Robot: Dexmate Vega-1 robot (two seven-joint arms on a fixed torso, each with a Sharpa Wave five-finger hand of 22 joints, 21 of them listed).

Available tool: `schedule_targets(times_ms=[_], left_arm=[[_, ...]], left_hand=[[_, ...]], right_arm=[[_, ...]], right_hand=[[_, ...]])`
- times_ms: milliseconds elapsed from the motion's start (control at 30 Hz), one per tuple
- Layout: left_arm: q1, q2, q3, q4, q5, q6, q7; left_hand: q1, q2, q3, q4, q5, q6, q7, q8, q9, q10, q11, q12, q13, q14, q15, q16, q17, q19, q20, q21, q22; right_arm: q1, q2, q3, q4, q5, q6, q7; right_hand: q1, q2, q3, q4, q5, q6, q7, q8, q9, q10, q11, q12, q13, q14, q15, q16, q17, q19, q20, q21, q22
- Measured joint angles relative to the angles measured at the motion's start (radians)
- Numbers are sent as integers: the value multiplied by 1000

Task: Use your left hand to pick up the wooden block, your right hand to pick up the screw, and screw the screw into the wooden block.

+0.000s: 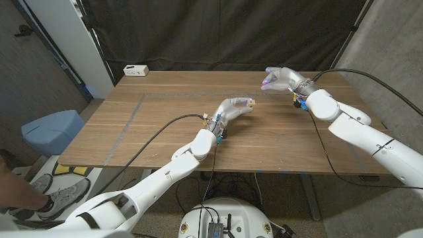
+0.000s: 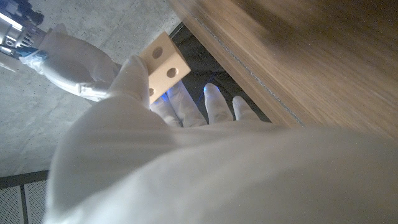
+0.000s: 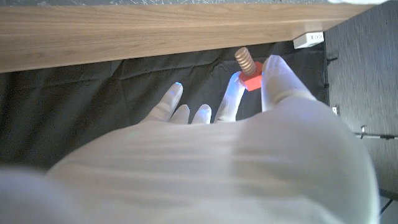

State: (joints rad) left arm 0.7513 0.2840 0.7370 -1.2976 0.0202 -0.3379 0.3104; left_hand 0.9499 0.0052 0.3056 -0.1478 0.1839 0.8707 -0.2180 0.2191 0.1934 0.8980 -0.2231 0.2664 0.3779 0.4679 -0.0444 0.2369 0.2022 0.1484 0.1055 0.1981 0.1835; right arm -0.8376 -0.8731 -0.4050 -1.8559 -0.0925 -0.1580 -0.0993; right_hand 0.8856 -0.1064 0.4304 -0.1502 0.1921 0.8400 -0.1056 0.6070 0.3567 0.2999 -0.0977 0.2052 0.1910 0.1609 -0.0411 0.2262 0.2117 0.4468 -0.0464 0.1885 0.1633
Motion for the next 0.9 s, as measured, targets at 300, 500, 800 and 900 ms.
schedule_targets(times_ms=[300, 500, 800, 900], left_arm=[[-1, -8, 2, 7, -1, -1, 5], [-2, -13, 4, 13, -2, -4, 8], [-6, -23, 6, 27, -4, -7, 11], [-7, -25, 7, 31, -4, -9, 13]], left_hand=[[2, -2, 2, 2, 0, 0, 0, 0, 0, 0, 0, -1, 5, 0, 0, 0, 0, 0, 0, 0, 0], [1, -1, 2, 2, -1, 0, 0, 0, 0, 0, 0, -2, 5, 0, 0, 0, 0, 0, 0, 7, 0], [-1, 0, 2, 2, -1, 0, 0, 0, -1, 0, 0, -4, 5, 0, 0, 0, 0, 0, 0, 7, 0], [-1, 1, 2, 2, -1, 0, 0, 0, -1, 0, 0, -4, 5, 0, 0, 0, 0, 0, 0, 7, 0]], right_arm=[[-51, 27, 36, -23, 74, 25, -63], [-81, 53, 55, -27, 113, 49, -104], [-109, 93, 67, -15, 160, 109, -170], [-118, 109, 69, -9, 166, 126, -188]], right_hand=[[-4, 4, 0, 0, -4, 5, 2, 0, -13, 2, 12, 0, 0, 2, 2, 0, 0, 0, 0, -4, 0], [-4, 4, -5, 3, -4, 9, 6, 0, -17, 2, 12, 0, 0, 2, 2, 0, 0, 0, 0, -4, 0], [-8, 8, -5, 3, -4, 14, 11, -1, -23, 7, 18, 0, 0, 2, 2, 0, 0, 0, 0, -4, 0], [-8, 8, -8, 6, -4, 14, 11, -1, -25, 7, 18, 0, 0, 3, 3, 0, 0, 0, 0, -4, 0]])
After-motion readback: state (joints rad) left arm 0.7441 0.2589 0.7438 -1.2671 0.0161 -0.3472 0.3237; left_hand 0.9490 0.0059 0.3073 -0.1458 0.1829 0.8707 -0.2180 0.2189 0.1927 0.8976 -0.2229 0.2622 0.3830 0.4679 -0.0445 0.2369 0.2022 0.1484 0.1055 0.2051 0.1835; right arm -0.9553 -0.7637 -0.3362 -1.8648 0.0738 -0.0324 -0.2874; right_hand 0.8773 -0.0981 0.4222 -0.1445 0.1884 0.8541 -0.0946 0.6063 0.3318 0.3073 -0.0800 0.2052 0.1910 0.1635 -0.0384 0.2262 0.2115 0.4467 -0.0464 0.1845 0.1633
